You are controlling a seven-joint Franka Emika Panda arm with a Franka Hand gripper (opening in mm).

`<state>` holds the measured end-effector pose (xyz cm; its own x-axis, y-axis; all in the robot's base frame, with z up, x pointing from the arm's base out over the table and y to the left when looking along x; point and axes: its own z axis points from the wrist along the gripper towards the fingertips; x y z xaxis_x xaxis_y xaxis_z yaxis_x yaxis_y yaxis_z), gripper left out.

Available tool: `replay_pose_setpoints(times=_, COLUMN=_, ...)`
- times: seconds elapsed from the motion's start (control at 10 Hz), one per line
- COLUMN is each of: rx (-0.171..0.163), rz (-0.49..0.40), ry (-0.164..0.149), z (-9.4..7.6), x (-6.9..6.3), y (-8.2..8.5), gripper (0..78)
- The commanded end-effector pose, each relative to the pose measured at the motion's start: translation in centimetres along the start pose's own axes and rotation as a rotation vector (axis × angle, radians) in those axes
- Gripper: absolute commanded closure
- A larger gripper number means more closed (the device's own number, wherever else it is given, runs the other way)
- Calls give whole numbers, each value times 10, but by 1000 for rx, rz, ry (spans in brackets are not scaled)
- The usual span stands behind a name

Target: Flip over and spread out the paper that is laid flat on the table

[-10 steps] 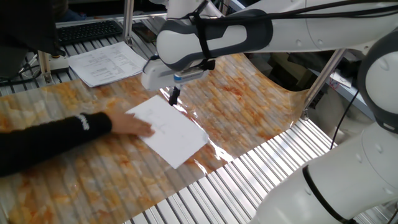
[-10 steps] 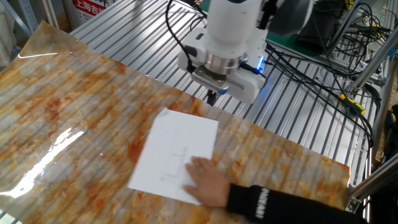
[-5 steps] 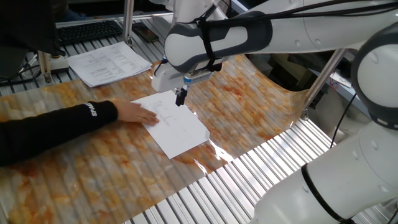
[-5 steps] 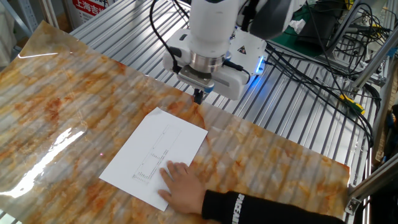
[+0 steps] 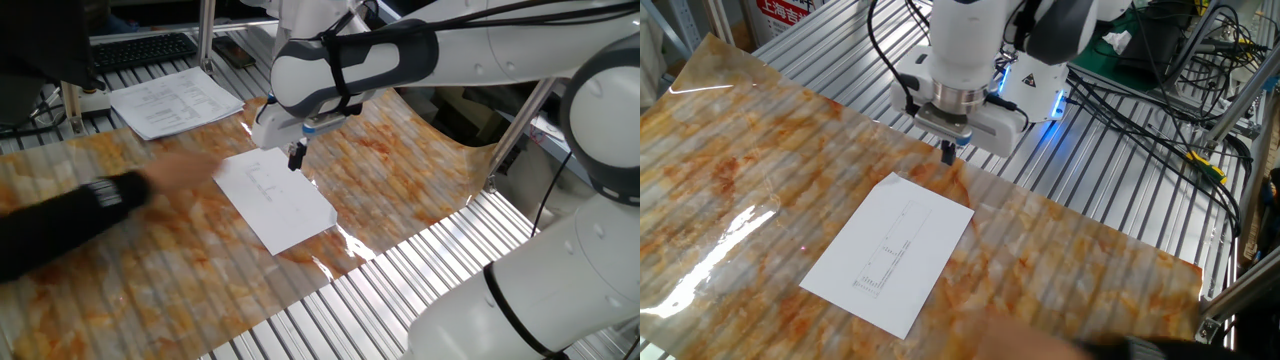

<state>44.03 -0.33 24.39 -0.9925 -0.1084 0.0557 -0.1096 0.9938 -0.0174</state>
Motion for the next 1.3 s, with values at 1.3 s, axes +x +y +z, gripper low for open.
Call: replay_pose_setpoints(times=1.3, rx=-20, rz=334, ry=41, z=3, x=-1, y=-5, gripper=776)
